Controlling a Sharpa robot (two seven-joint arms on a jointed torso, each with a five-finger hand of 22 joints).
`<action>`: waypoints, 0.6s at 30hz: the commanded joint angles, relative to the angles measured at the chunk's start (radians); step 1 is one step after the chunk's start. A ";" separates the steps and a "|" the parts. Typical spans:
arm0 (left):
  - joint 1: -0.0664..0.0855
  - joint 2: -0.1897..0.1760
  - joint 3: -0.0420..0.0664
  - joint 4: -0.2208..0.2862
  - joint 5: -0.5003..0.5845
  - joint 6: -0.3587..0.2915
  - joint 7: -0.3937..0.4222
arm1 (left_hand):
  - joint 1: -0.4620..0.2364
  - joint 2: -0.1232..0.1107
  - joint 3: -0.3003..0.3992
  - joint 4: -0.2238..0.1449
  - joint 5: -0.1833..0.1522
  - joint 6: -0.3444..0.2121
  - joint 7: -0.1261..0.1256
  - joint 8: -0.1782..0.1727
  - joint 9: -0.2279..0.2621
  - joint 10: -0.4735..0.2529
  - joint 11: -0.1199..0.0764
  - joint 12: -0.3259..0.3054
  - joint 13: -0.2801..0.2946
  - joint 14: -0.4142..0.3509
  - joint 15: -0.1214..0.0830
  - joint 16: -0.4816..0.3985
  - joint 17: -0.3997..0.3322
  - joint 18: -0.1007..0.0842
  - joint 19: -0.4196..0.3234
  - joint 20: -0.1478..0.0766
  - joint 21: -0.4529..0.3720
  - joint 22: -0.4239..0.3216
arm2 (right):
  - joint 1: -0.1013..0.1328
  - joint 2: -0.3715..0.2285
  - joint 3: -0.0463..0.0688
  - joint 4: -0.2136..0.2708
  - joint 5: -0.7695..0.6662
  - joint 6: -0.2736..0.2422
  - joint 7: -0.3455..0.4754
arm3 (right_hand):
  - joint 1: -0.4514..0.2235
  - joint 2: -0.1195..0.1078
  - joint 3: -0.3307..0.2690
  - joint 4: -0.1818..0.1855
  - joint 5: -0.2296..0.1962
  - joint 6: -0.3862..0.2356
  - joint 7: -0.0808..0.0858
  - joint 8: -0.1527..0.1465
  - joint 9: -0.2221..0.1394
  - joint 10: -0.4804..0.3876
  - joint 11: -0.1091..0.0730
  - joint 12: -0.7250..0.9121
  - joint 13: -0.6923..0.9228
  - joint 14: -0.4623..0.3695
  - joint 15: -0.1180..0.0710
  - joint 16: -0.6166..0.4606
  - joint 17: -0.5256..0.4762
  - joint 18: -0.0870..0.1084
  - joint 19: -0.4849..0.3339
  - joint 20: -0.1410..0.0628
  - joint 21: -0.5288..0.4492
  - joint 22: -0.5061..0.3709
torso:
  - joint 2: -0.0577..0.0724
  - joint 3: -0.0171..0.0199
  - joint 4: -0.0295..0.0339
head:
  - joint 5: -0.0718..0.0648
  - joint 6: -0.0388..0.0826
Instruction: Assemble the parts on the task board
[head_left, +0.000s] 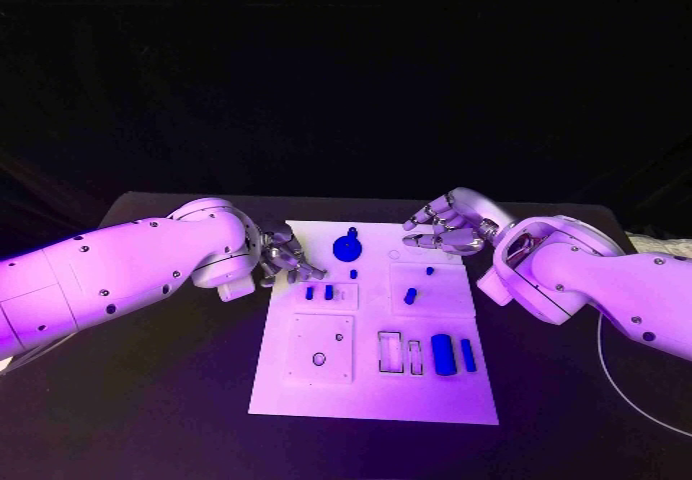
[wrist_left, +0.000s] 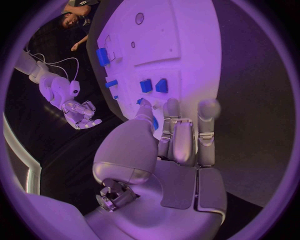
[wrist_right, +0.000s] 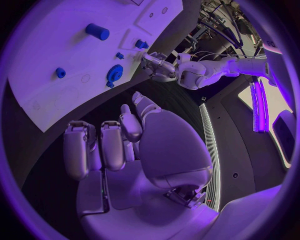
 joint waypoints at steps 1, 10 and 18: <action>-0.001 0.008 -0.001 0.005 0.007 -0.107 0.246 | 0.095 0.007 0.027 -0.049 0.004 -0.051 0.026 -0.031 -0.024 -0.092 0.033 -0.066 -0.038 -0.153 0.030 -0.237 -0.175 0.020 -0.133 0.023 -0.189 -0.150 | -0.001 0.002 0.000 0.000 -0.002 0.010 0.009 | -0.010 0.003 -0.002 0.002 0.005 -0.005 0.002 0.003 -0.001 -0.004 0.000 -0.005 -0.001 0.047 -0.006 -0.002 -0.001 0.012 -0.007 0.000 -0.004 0.007 | 0.000 0.0004 -0.0005 | -0.002 0.004; -0.029 0.032 -0.009 0.003 -0.165 -0.307 0.546 | 0.301 -0.038 0.114 -0.190 -0.001 -0.029 0.034 -0.191 -0.205 -0.133 0.072 -0.322 -0.265 -0.316 0.063 -0.562 -0.447 0.035 -0.186 0.066 -0.343 -0.252 | -0.001 0.003 0.000 -0.001 -0.002 0.007 0.011 | -0.010 0.003 -0.002 0.001 0.006 -0.006 0.001 0.003 -0.001 -0.004 0.000 -0.005 -0.001 0.047 -0.006 -0.002 -0.001 0.012 -0.007 0.000 -0.004 0.007 | 0.000 0.0010 -0.0010 | -0.007 0.010; -0.043 0.059 -0.015 -0.010 -0.361 -0.319 0.540 | 0.242 -0.106 0.136 -0.194 -0.005 0.080 0.025 -0.290 -0.332 -0.016 0.053 -0.440 -0.409 -0.070 0.044 -0.350 -0.317 0.029 0.023 0.056 -0.201 -0.159 | -0.001 0.002 0.000 -0.001 -0.002 0.006 0.013 | -0.010 0.003 -0.002 0.001 0.006 -0.006 0.001 0.003 -0.001 -0.004 0.000 -0.005 -0.001 0.047 -0.006 -0.002 -0.001 0.012 -0.007 0.000 -0.004 0.007 | 0.001 0.0007 -0.0012 | -0.010 0.015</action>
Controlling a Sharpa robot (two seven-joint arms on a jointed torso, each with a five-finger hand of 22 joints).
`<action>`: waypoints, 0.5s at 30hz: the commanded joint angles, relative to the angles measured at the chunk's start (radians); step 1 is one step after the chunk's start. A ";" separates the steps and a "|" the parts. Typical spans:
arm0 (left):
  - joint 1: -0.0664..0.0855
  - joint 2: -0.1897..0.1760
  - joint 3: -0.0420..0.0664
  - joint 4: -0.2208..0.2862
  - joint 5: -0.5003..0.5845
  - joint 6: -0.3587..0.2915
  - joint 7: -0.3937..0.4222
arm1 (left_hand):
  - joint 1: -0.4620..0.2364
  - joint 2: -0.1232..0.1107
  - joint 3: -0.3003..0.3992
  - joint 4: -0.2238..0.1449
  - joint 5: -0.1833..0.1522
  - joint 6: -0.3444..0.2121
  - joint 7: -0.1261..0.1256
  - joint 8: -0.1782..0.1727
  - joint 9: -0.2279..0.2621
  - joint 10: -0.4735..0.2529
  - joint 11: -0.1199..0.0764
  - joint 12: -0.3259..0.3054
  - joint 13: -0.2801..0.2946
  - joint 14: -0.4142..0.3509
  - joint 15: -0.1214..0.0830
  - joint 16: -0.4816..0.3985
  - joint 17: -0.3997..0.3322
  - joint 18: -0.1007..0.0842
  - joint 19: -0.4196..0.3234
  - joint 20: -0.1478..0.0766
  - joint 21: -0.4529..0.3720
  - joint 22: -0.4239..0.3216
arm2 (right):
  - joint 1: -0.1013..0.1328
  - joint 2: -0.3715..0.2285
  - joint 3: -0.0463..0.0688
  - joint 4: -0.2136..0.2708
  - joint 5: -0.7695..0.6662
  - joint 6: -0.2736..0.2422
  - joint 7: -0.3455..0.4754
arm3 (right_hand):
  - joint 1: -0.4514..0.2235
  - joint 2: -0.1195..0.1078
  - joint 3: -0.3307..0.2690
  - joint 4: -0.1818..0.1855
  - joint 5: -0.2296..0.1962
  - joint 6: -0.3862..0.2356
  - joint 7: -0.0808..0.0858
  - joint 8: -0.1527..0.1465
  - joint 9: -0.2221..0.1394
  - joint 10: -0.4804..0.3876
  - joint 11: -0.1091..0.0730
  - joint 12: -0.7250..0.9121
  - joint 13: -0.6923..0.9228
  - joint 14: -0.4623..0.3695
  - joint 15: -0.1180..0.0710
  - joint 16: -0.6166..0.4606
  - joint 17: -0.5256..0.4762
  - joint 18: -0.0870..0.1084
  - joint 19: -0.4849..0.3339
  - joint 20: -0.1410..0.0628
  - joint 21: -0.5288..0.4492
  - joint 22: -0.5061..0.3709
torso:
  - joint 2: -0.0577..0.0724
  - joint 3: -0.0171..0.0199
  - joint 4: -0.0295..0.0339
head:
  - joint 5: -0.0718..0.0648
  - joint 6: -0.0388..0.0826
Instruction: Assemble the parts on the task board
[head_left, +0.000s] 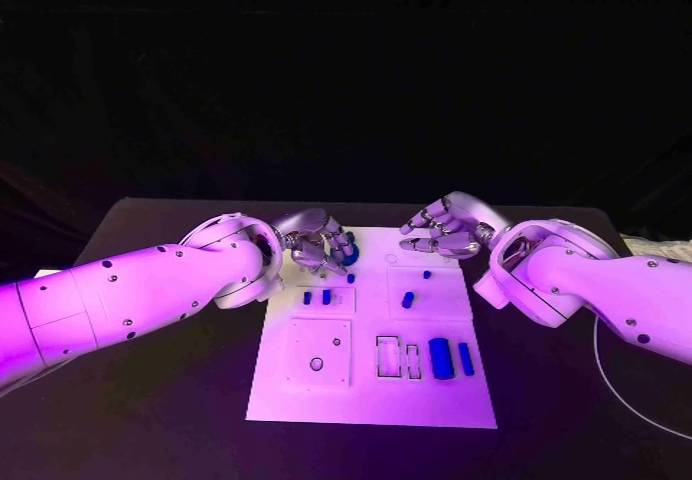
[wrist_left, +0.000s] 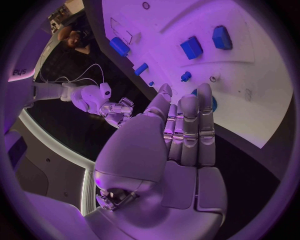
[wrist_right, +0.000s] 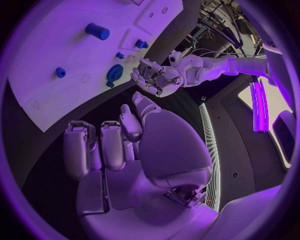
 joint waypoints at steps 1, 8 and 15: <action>-0.004 0.015 -0.002 -0.005 -0.188 -0.036 0.044 | -0.021 -0.017 0.007 0.008 -0.002 0.024 -0.001 -0.015 -0.021 0.021 -0.002 -0.018 -0.023 0.075 -0.006 0.131 0.110 -0.019 0.088 -0.006 0.137 0.118 | -0.001 0.000 0.000 0.001 -0.003 0.006 0.011 | -0.010 0.003 -0.002 0.001 0.006 -0.005 0.001 0.004 -0.001 -0.004 0.000 -0.005 -0.001 0.047 -0.006 -0.002 -0.001 0.012 -0.007 0.000 -0.004 0.007 | 0.001 -0.0003 -0.0003 | -0.002 0.002; -0.010 0.044 -0.006 -0.014 -0.332 0.004 -0.016 | -0.051 -0.043 0.034 0.017 -0.001 0.075 -0.012 -0.050 -0.065 0.043 -0.012 -0.056 -0.067 0.162 -0.025 0.311 0.258 -0.059 0.213 -0.022 0.371 0.329 | -0.001 0.000 0.000 0.001 -0.003 0.006 0.012 | -0.009 0.003 -0.001 0.000 0.006 -0.006 0.001 0.004 -0.001 -0.005 0.000 -0.007 -0.002 0.047 -0.006 -0.003 -0.001 0.013 -0.007 0.000 -0.005 0.006 | 0.001 -0.0003 -0.0009 | -0.003 0.002; -0.012 0.073 -0.007 -0.035 -0.397 0.032 -0.046 | -0.062 -0.058 0.072 0.025 -0.001 0.107 -0.021 -0.081 -0.098 0.058 -0.022 -0.087 -0.101 0.199 -0.051 0.384 0.315 -0.084 0.269 -0.048 0.494 0.446 | -0.001 0.000 0.000 0.002 -0.003 0.004 0.012 | -0.009 0.003 -0.001 0.000 0.006 -0.006 0.001 0.004 -0.001 -0.005 0.000 -0.007 -0.002 0.047 -0.006 -0.003 -0.001 0.013 -0.007 0.000 -0.005 0.006 | 0.001 0.0000 0.0004 | -0.004 0.002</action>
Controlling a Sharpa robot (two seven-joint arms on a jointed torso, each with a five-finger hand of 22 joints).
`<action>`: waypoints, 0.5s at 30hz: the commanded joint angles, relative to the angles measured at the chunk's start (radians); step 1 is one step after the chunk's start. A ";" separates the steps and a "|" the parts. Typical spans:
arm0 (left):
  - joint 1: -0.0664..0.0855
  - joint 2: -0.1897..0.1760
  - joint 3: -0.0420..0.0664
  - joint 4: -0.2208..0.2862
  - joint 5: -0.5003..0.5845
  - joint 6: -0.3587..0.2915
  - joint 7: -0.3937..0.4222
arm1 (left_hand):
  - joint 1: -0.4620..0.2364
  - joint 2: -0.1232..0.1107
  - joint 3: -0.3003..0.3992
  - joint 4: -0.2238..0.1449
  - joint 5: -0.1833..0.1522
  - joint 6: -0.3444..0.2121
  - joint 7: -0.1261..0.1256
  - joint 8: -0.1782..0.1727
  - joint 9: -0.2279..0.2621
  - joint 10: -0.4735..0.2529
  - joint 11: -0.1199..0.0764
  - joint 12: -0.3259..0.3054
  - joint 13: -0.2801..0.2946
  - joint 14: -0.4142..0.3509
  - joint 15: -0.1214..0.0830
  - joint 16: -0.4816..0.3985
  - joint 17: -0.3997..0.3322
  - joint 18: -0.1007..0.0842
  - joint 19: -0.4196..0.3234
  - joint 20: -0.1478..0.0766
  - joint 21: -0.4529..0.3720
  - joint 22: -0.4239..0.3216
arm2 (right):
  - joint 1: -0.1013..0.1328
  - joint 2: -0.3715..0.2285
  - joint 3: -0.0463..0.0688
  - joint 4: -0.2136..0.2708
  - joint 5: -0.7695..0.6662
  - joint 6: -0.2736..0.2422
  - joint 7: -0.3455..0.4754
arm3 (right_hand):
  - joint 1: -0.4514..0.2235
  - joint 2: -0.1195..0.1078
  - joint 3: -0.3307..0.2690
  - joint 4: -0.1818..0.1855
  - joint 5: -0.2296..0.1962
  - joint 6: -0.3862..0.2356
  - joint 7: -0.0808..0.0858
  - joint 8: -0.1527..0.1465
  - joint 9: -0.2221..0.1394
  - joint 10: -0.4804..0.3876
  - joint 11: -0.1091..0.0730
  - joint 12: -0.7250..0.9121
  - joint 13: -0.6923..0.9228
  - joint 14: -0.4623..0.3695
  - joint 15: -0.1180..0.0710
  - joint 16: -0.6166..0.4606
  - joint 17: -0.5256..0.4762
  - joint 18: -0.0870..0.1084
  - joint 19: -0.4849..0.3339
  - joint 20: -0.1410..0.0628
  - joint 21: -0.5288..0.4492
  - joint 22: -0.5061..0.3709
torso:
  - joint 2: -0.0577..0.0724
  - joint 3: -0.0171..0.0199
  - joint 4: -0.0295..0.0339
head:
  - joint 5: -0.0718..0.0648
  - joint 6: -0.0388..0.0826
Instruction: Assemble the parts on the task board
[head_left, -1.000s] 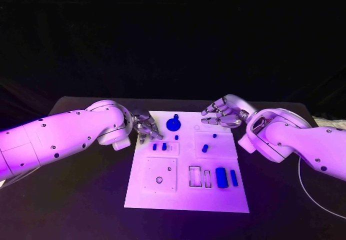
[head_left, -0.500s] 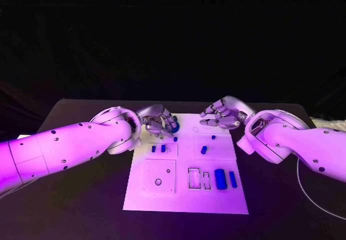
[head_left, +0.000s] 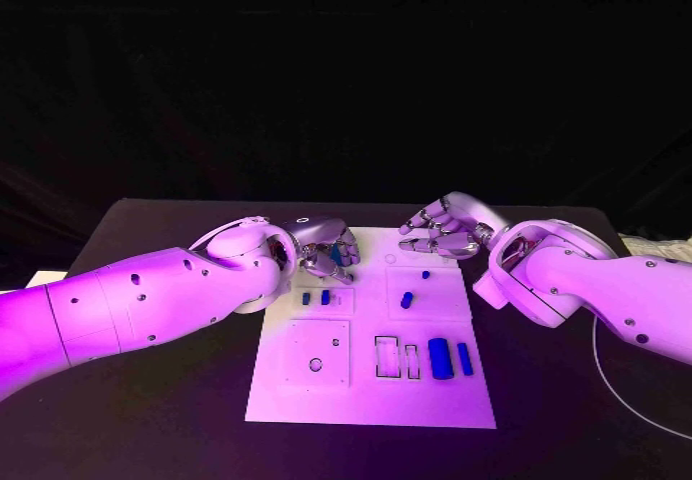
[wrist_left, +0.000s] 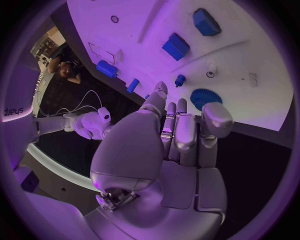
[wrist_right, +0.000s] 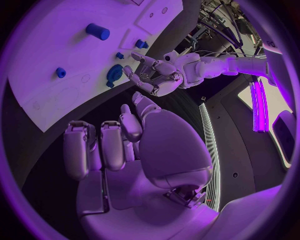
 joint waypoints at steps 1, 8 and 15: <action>-0.001 0.014 0.000 -0.009 -0.095 0.037 -0.033 | -0.009 -0.005 0.020 0.002 -0.001 0.021 0.000 -0.012 -0.013 0.017 -0.006 -0.012 -0.014 0.030 -0.003 0.053 0.048 -0.024 0.035 -0.006 0.073 0.068 | -0.001 0.000 0.000 0.001 -0.004 0.004 0.010 | -0.009 0.003 -0.001 0.000 0.006 -0.006 0.001 0.004 -0.001 -0.005 0.000 -0.007 -0.001 0.047 -0.006 -0.003 -0.001 0.013 -0.007 0.000 -0.005 0.006 | 0.000 -0.0002 0.0014 | -0.001 0.000; -0.003 0.041 0.000 -0.031 -0.113 0.076 -0.054 | 0.011 0.012 0.068 -0.005 -0.001 0.049 -0.005 -0.024 -0.026 0.050 -0.013 -0.031 -0.033 0.045 -0.007 0.064 0.048 -0.039 0.069 -0.012 0.145 0.134 | -0.001 0.001 0.000 0.002 -0.004 0.002 0.011 | -0.009 0.003 -0.001 0.000 0.006 -0.006 0.001 0.004 -0.001 -0.005 0.000 -0.007 -0.001 0.047 -0.006 -0.003 -0.001 0.013 -0.007 0.000 -0.005 0.006 | -0.001 0.0004 0.0003 | 0.001 -0.002; -0.005 0.056 0.000 -0.043 -0.126 0.112 -0.062 | -0.003 -0.004 0.141 -0.011 -0.001 0.079 -0.002 -0.052 -0.050 0.091 -0.012 -0.075 -0.067 0.048 0.001 0.053 0.020 -0.045 0.083 -0.008 0.178 0.167 | -0.001 0.001 0.000 0.003 -0.004 0.001 0.011 | -0.009 0.003 -0.001 0.000 0.006 -0.006 0.001 0.004 -0.001 -0.005 0.000 -0.007 -0.001 0.047 -0.006 -0.003 -0.001 0.013 -0.007 0.000 -0.005 0.006 | 0.000 0.0002 0.0018 | 0.000 -0.004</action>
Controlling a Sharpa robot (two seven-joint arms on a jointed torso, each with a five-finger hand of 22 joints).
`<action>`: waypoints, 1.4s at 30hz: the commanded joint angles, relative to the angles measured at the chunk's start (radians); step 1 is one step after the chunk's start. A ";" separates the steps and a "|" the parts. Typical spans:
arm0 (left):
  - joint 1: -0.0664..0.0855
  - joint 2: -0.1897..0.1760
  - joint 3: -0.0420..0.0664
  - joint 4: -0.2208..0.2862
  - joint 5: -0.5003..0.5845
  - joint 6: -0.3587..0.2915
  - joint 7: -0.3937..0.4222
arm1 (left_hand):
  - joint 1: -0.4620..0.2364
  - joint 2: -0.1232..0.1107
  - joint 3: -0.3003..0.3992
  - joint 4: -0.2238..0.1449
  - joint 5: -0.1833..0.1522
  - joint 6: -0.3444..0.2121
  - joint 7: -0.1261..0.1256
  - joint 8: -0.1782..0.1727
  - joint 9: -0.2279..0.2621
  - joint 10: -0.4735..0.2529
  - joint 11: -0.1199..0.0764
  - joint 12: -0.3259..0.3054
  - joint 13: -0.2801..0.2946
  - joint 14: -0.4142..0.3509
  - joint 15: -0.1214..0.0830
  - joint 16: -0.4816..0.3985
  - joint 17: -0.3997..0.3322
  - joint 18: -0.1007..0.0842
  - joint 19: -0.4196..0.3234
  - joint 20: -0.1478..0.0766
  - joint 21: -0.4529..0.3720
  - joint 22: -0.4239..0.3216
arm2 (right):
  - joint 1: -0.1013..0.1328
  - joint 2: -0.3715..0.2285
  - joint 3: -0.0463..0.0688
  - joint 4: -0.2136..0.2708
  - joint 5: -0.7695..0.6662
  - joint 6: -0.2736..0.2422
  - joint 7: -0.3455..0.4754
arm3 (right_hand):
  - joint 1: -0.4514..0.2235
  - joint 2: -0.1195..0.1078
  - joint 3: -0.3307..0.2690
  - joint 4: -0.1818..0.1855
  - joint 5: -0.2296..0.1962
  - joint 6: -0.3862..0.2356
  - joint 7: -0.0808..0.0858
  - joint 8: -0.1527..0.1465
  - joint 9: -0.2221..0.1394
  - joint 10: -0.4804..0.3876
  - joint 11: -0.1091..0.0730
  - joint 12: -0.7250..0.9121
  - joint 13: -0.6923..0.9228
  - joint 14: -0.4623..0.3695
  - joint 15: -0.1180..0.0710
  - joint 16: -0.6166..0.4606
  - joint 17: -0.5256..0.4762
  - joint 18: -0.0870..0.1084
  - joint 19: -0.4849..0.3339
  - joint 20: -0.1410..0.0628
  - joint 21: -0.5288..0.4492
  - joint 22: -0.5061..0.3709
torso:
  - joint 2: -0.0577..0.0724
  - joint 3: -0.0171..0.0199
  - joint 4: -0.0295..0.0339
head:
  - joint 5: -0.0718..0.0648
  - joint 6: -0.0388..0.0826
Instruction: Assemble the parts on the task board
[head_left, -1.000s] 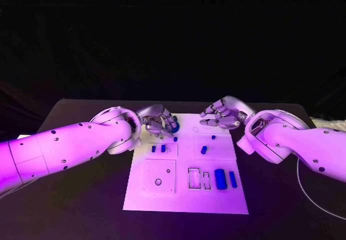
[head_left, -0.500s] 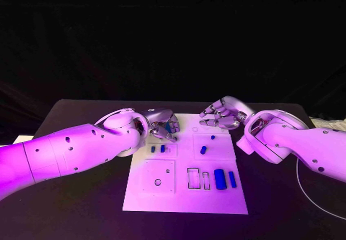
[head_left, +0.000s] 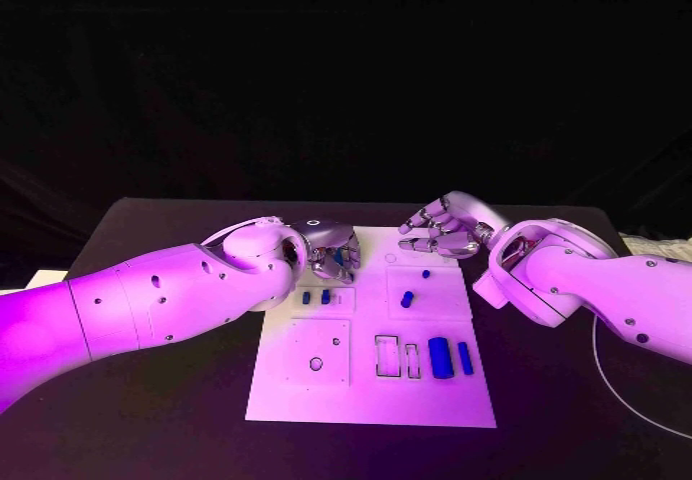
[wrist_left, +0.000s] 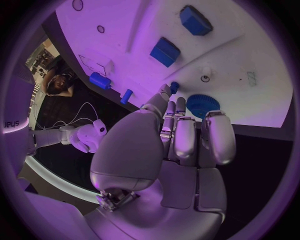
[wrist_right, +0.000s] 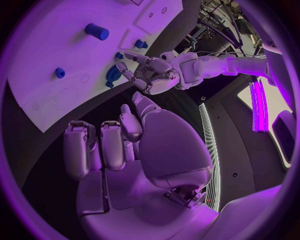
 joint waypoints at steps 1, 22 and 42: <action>-0.001 0.008 0.001 -0.004 -0.032 0.058 -0.018 | -0.008 -0.010 0.022 -0.001 -0.001 0.011 0.000 -0.008 -0.006 0.013 -0.001 -0.013 -0.009 0.043 0.003 -0.006 -0.008 -0.014 0.019 0.002 0.009 0.020 | 0.000 0.001 0.000 0.002 -0.004 0.002 0.010 | -0.009 0.003 -0.001 0.000 0.006 -0.006 0.001 0.004 -0.002 -0.005 0.000 -0.007 -0.001 0.047 -0.006 -0.003 -0.001 0.013 -0.007 0.000 -0.005 0.006 | 0.000 -0.0001 0.0011 | 0.000 -0.001; -0.007 0.037 0.001 -0.033 -0.039 0.100 -0.047 | -0.039 -0.050 0.189 -0.013 -0.001 0.048 0.009 -0.053 -0.039 0.064 0.003 -0.079 -0.047 0.041 0.013 0.004 -0.032 -0.018 0.024 0.012 0.028 0.045 | 0.000 0.002 0.000 0.003 -0.005 0.003 0.011 | -0.009 0.003 -0.001 0.000 0.006 -0.006 0.001 0.004 -0.002 -0.005 0.000 -0.007 -0.001 0.047 -0.006 -0.003 -0.001 0.013 -0.007 0.000 -0.005 0.006 | -0.001 0.0003 0.0004 | -0.002 -0.004; -0.018 0.010 0.010 -0.015 -0.011 0.009 -0.025 | -0.035 -0.036 0.275 -0.037 -0.002 0.109 0.013 -0.047 -0.038 0.133 -0.003 -0.085 -0.042 0.042 0.009 0.024 -0.026 -0.024 0.031 0.008 0.053 0.073 | 0.000 0.002 0.000 0.002 -0.004 0.005 0.012 | -0.008 0.003 -0.001 0.000 0.007 -0.006 0.001 0.004 -0.002 -0.004 0.000 -0.006 0.000 0.047 -0.006 -0.003 -0.001 0.012 -0.007 0.000 -0.005 0.007 | -0.001 -0.0010 0.0008 | -0.006 -0.002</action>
